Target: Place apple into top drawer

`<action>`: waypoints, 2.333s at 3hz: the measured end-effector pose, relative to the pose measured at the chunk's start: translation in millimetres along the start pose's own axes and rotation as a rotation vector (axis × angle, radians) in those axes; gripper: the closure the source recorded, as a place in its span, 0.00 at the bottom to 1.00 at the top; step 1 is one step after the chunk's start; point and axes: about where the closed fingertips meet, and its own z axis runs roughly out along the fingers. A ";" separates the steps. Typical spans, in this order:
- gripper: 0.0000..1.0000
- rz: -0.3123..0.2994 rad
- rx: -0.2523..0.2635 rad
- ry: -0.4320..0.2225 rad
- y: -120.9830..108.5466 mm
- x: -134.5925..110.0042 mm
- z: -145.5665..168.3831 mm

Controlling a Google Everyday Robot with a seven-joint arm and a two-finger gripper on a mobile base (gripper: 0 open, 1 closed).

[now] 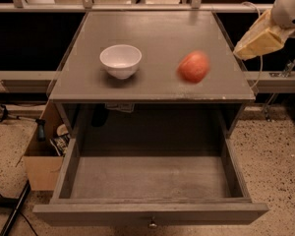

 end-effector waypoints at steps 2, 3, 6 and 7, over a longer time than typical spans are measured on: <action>1.00 0.080 -0.006 -0.023 76.7 48.3 -14.5; 0.82 0.095 -0.018 -0.014 83.4 56.4 -9.7; 0.00 0.095 -0.018 -0.014 83.4 56.2 -9.7; 0.00 0.095 -0.018 -0.014 83.4 56.2 -9.7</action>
Offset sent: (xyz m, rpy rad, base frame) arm -0.1405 -0.0329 -0.0594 0.0801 0.0852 -0.1127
